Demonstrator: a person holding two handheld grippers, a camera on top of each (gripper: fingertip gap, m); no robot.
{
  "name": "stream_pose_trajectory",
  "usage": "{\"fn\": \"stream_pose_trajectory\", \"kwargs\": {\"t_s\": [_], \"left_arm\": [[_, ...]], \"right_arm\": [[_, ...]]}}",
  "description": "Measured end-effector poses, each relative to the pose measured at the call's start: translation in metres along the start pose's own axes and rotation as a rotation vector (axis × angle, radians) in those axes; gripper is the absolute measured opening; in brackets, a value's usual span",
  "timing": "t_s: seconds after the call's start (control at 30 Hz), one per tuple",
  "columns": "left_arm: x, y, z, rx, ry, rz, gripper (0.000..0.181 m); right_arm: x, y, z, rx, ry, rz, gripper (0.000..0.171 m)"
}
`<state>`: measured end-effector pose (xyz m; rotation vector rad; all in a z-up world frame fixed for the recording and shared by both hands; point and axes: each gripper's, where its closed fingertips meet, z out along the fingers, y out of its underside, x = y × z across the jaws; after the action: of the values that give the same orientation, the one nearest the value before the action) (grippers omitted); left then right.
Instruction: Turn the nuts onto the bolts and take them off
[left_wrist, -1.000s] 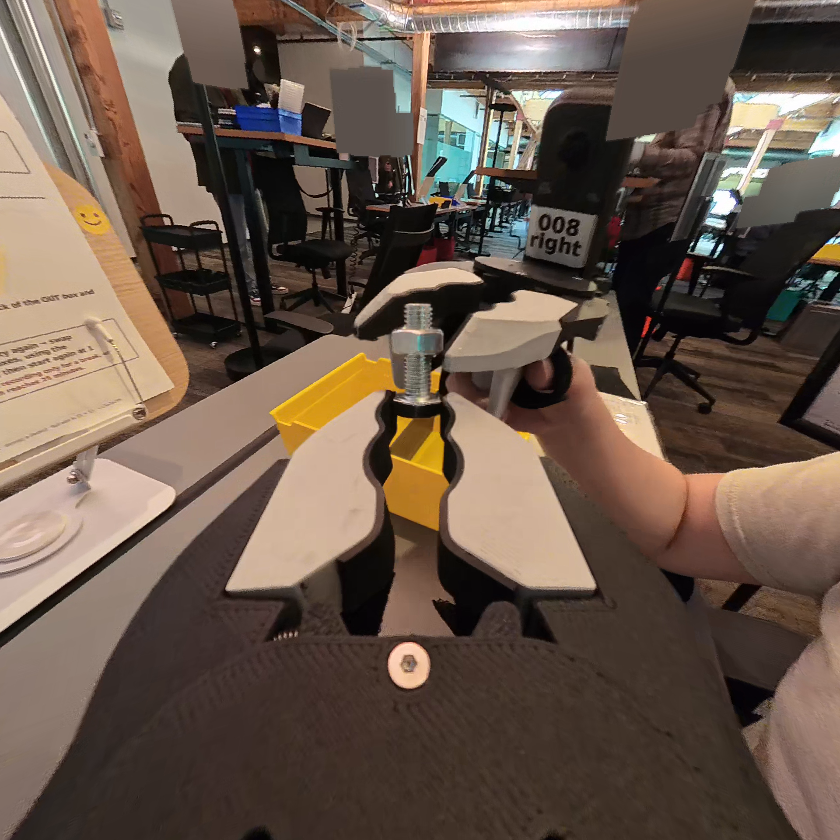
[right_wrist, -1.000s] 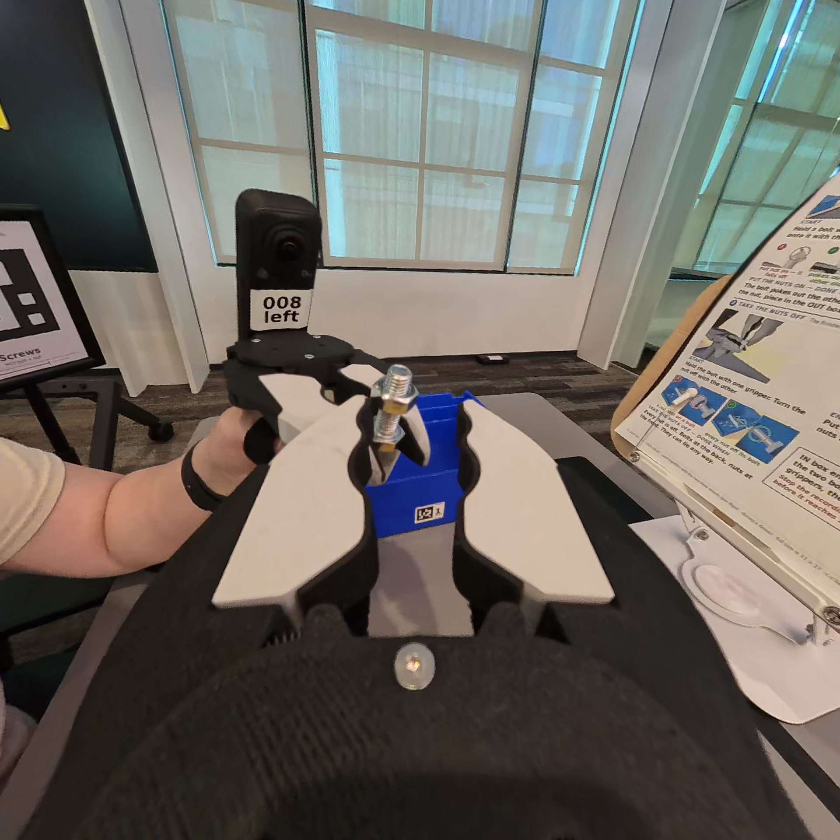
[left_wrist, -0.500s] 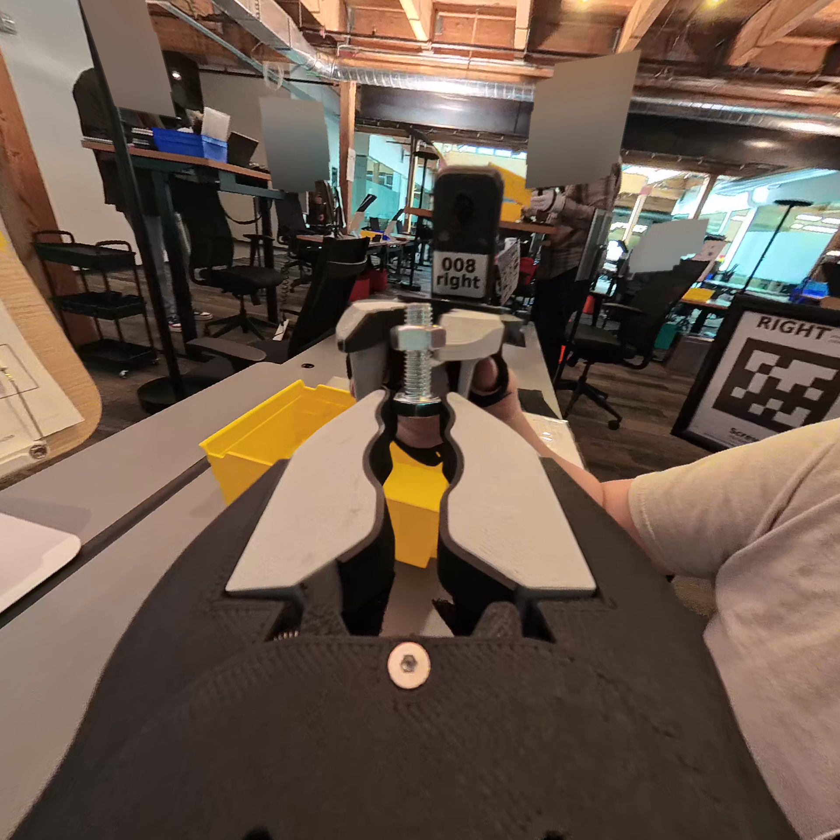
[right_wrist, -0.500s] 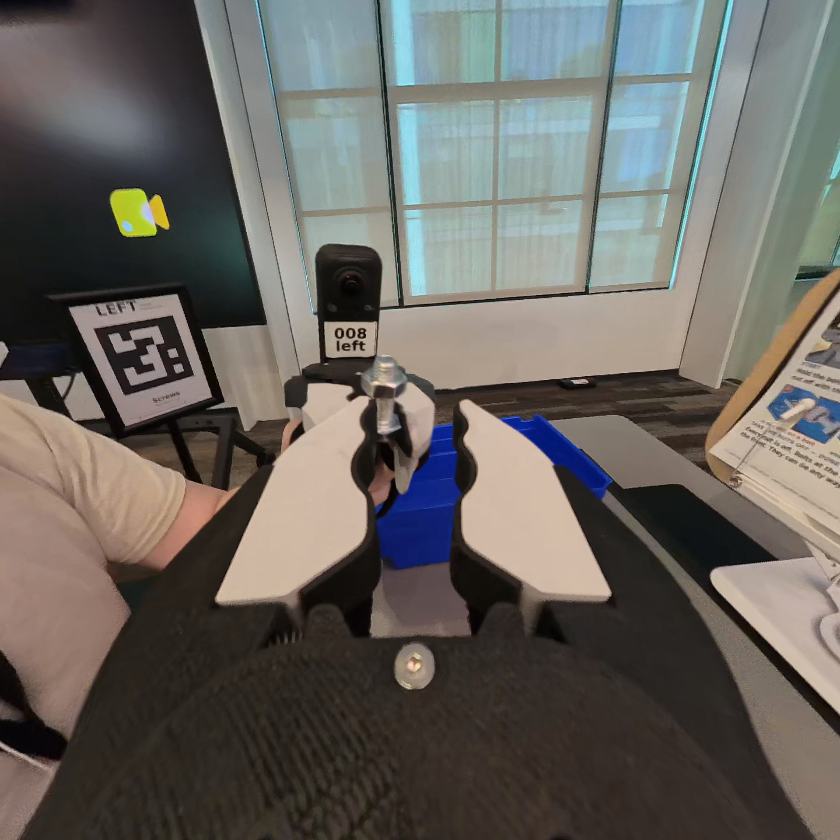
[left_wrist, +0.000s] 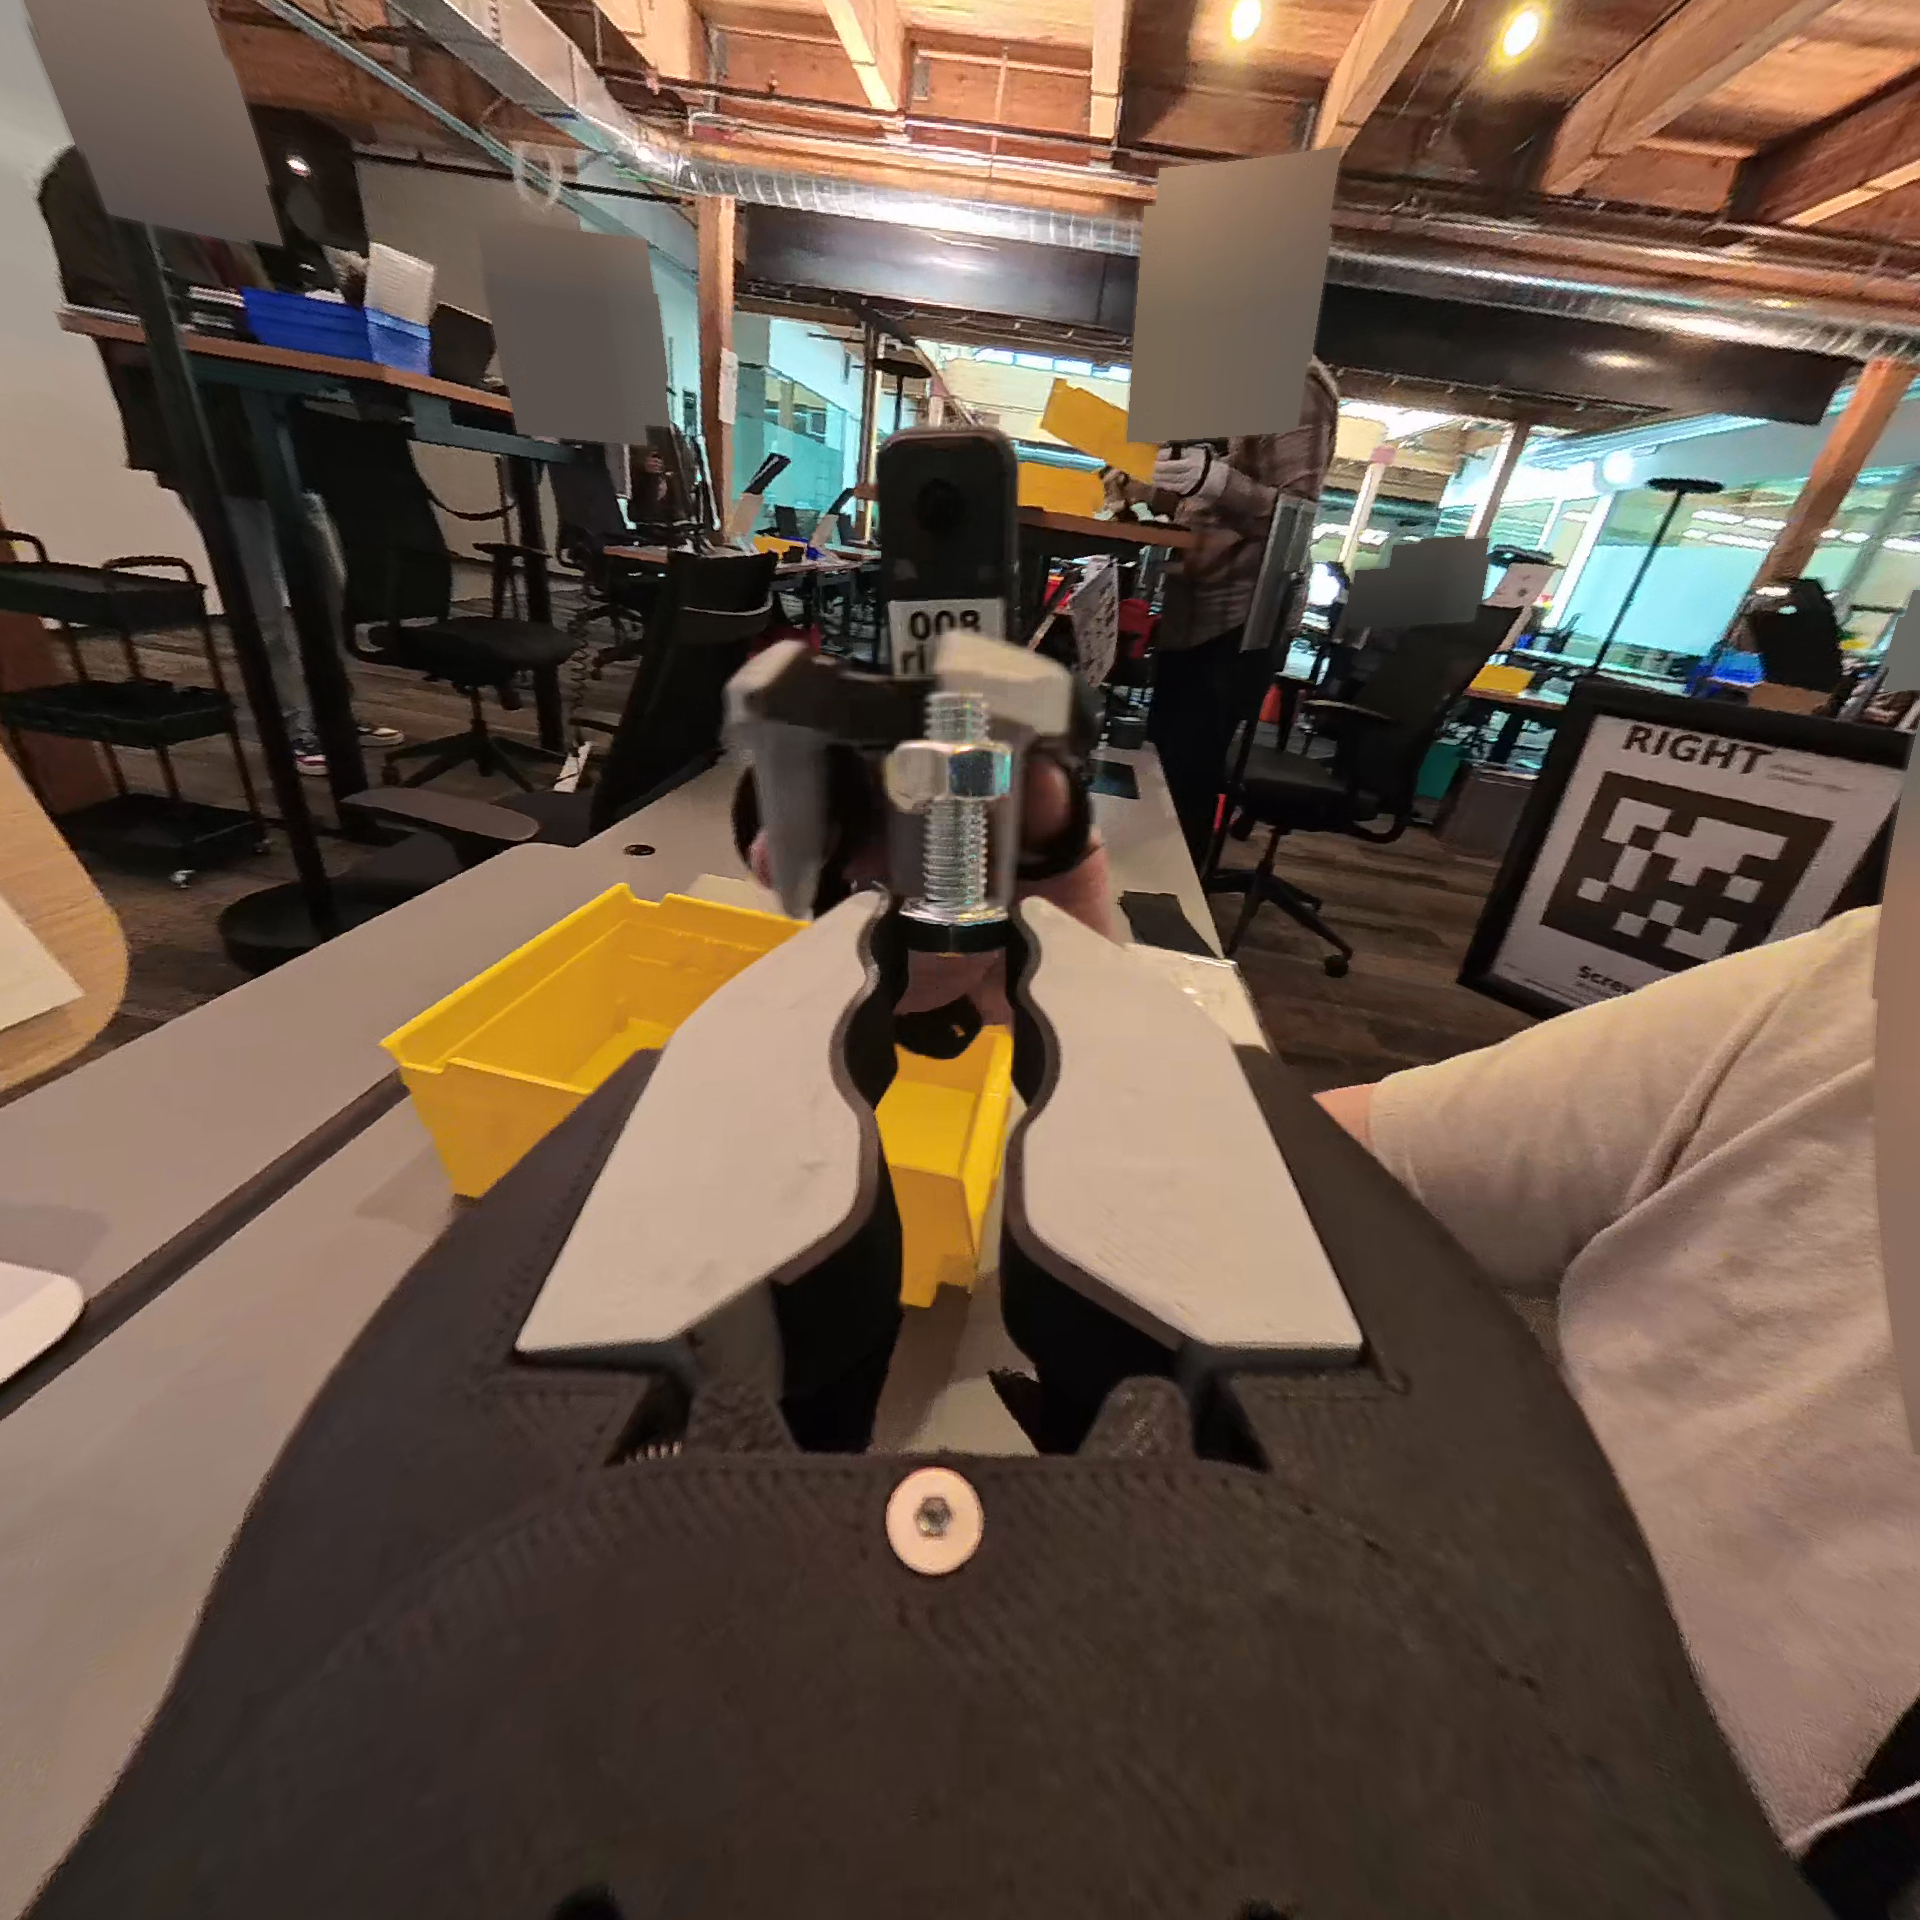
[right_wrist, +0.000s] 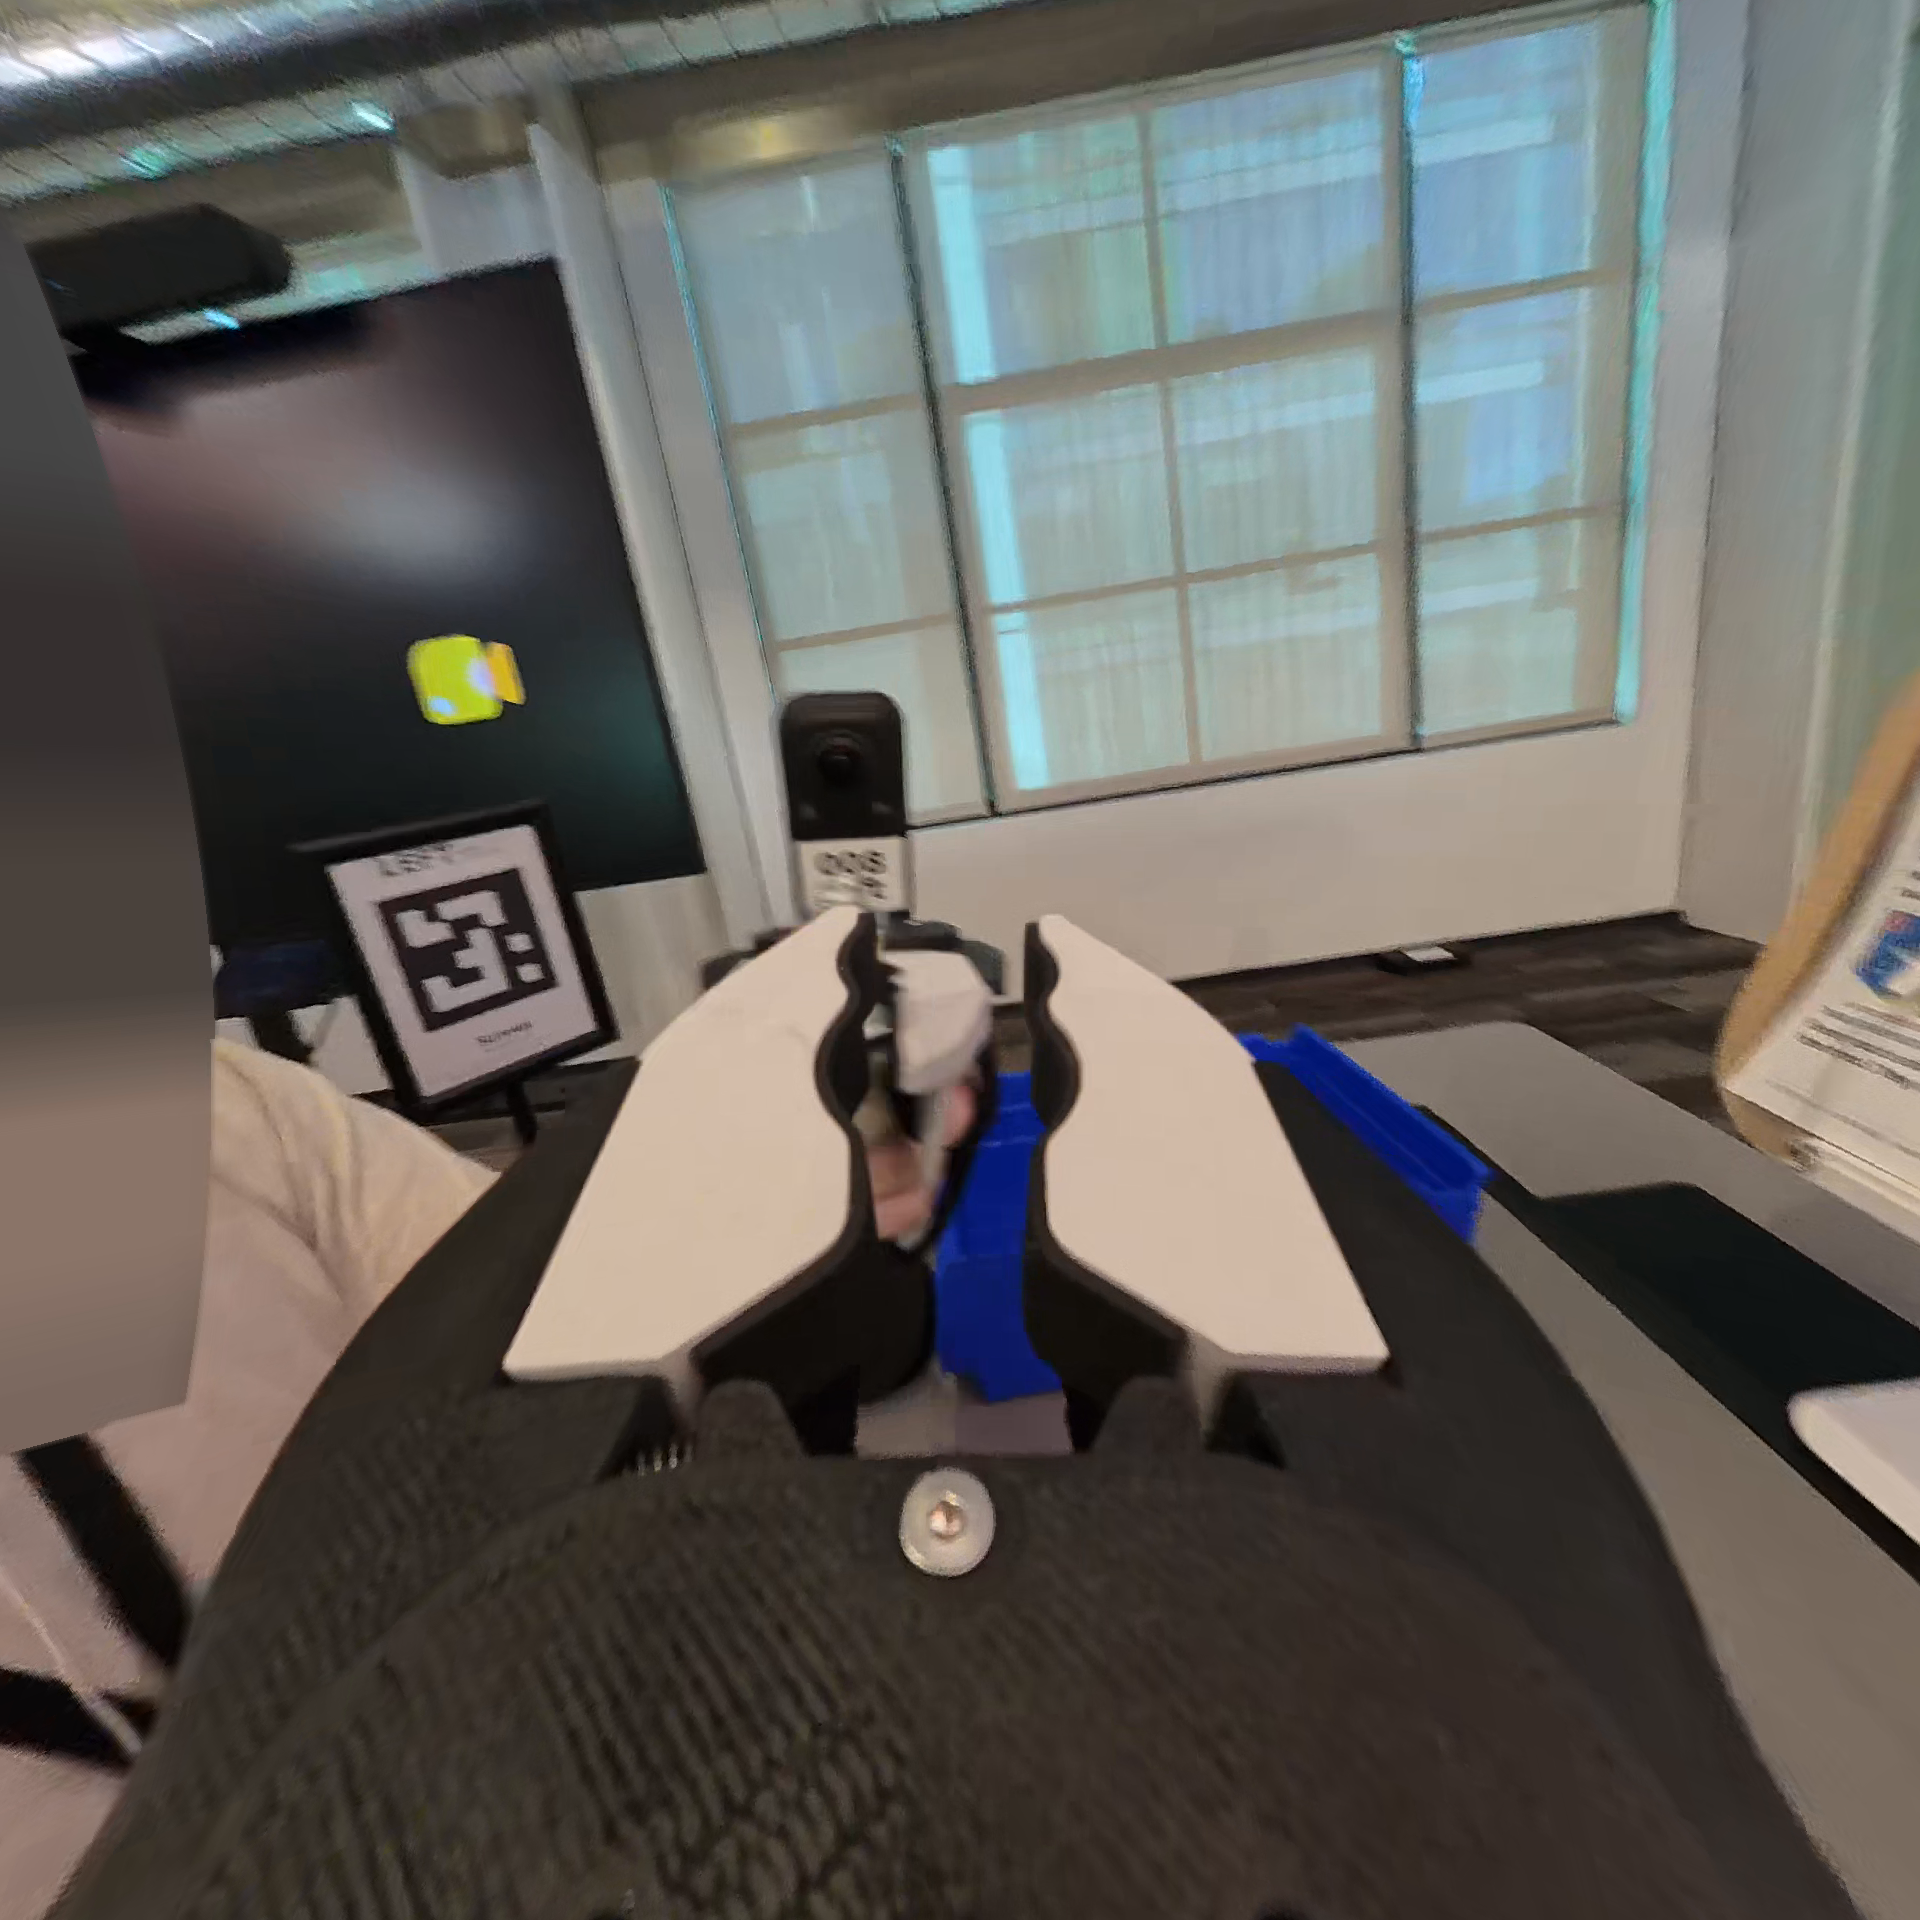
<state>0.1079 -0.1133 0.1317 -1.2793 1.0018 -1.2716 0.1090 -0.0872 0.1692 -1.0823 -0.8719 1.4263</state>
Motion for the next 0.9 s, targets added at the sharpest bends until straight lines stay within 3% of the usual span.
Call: {"fn": "stream_pose_trajectory", "kwargs": {"t_s": [0.2, 0.37, 0.53, 0.63, 0.73, 0.9], "left_arm": [[0.007, -0.002, 0.001, 0.019, 0.053, -0.028, 0.018], [0.01, -0.007, -0.002, 0.04, 0.078, -0.055, 0.018], [0.01, -0.004, 0.0, 0.03, 0.076, -0.042, 0.018], [0.013, -0.003, 0.001, 0.027, 0.088, -0.041, 0.018], [0.017, -0.007, -0.001, 0.043, 0.128, -0.067, 0.018], [0.013, -0.005, 0.0, 0.028, 0.092, -0.043, 0.018]], "right_arm": [[-0.014, 0.017, 0.016, -0.094, 0.003, -0.095, 0.036], [0.001, 0.012, 0.007, -0.065, 0.041, -0.069, 0.032], [-0.027, 0.008, 0.018, -0.036, -0.043, -0.079, 0.033], [-0.016, 0.013, 0.016, -0.067, -0.011, -0.097, 0.039], [0.0, 0.005, 0.005, -0.013, 0.019, -0.02, 0.03], [-0.027, 0.003, 0.015, -0.014, -0.064, -0.061, 0.033]]}}
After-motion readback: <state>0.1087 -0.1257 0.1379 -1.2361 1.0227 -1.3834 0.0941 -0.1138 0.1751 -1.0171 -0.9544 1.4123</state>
